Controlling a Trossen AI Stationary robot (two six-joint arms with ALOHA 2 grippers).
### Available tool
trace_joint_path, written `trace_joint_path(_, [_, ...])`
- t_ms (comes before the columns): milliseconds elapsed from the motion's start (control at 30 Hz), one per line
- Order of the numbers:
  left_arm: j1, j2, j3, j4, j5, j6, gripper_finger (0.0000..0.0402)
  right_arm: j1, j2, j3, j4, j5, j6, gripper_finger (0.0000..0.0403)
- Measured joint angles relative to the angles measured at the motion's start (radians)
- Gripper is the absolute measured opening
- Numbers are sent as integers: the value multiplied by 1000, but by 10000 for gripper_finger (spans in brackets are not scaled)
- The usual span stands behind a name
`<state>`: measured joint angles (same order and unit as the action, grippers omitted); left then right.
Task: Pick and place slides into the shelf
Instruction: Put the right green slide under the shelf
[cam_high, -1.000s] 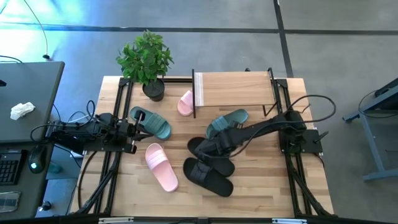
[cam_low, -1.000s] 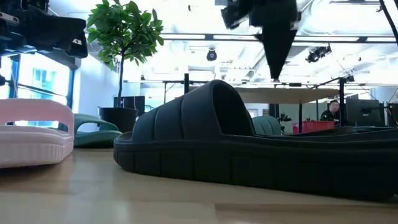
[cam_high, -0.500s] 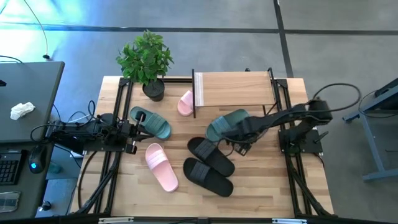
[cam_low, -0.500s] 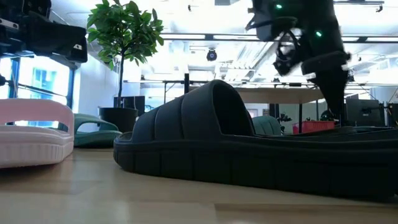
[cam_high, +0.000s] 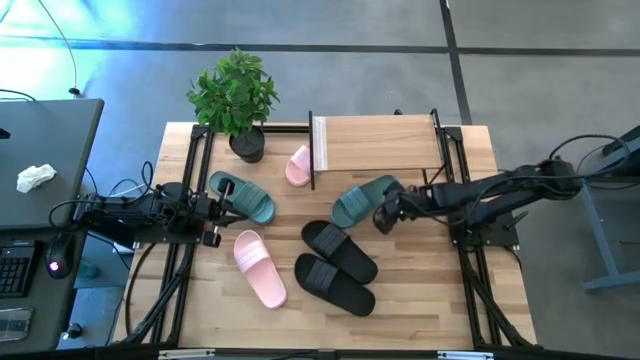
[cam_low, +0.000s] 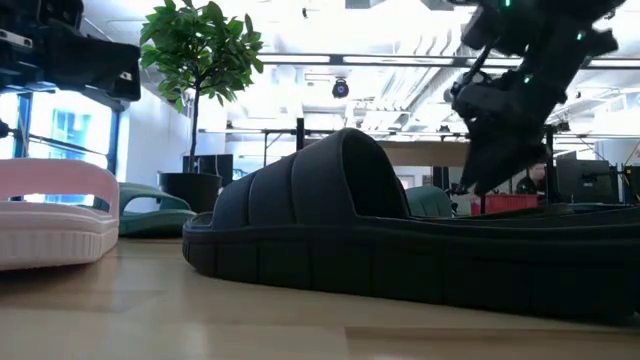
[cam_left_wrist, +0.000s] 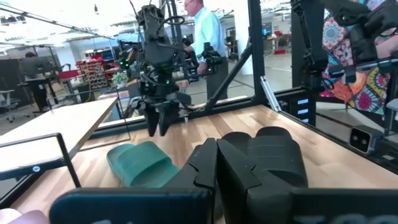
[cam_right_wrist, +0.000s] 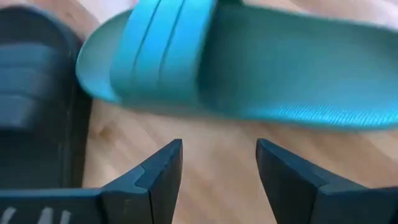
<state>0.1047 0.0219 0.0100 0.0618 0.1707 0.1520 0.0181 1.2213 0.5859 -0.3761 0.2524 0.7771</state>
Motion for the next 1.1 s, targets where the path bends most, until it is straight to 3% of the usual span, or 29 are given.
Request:
trace_joint_path(333, [0,0,0,-4,0,0,1,-131,10,-118,365,-144,-187,193])
trace_joint_path(733, [0,0,0,-5,-6,0,1,-176,22,-117,410,-259,-213,193])
trace_joint_path(1100, [0,0,0,-5,-6,-1,1,-168,162,-117,551,-307,-202,192])
